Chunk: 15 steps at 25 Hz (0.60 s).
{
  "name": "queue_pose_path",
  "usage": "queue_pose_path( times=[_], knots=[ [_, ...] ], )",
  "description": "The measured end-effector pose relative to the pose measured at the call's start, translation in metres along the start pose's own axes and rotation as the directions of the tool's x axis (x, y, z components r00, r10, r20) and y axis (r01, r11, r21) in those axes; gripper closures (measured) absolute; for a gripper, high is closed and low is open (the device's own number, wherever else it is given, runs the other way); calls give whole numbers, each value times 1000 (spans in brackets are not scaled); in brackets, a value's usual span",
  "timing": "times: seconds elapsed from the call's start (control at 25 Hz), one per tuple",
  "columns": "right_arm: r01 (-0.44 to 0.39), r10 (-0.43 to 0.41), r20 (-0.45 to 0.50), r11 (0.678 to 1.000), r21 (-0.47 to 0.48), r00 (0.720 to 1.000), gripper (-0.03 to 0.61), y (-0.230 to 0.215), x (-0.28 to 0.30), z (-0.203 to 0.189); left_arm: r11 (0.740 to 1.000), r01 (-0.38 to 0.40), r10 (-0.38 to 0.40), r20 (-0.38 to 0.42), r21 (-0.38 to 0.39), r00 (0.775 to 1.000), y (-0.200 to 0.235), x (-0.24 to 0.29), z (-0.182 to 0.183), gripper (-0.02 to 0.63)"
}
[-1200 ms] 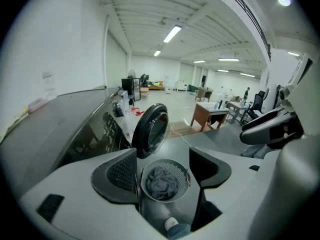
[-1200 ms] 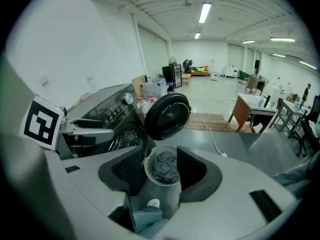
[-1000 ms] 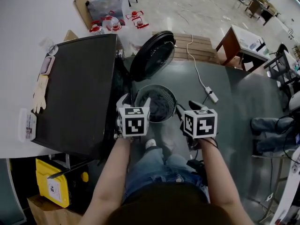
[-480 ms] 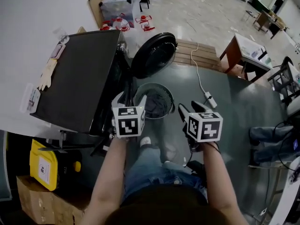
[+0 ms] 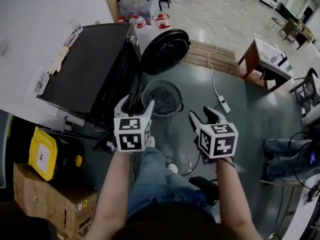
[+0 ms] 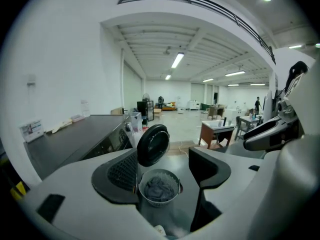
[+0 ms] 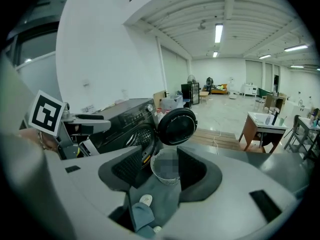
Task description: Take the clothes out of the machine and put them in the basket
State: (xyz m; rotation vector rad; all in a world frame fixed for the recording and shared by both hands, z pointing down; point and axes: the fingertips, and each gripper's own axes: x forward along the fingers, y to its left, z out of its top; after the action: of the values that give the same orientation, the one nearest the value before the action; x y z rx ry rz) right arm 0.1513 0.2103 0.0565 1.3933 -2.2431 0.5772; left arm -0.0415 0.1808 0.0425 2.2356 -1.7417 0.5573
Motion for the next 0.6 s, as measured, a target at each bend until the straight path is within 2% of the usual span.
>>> queue_pose_path(
  times=[0.24,0.36,0.52,0.56,0.6],
  knots=[
    [-9,11,87,1000,-24,996,366,2,-35,11,999,11,-12,45,36,999,-18,-30,12,296],
    [8,-2,131,999,-43,991,397,0,-47,18,999,8,-11,75,40,997,-19,-38,20,309],
    [41,-26,175,996,-82,984,444,5,-59,25,997,-14,3,143,78,990,-14,-54,36,396],
    [53,-34,190,994,-96,981,465,7,-62,29,996,-19,4,164,90,986,-12,-59,41,415],
    [67,-43,210,991,-112,977,513,10,-66,34,994,-28,8,187,103,982,-11,-64,46,441]
  ],
)
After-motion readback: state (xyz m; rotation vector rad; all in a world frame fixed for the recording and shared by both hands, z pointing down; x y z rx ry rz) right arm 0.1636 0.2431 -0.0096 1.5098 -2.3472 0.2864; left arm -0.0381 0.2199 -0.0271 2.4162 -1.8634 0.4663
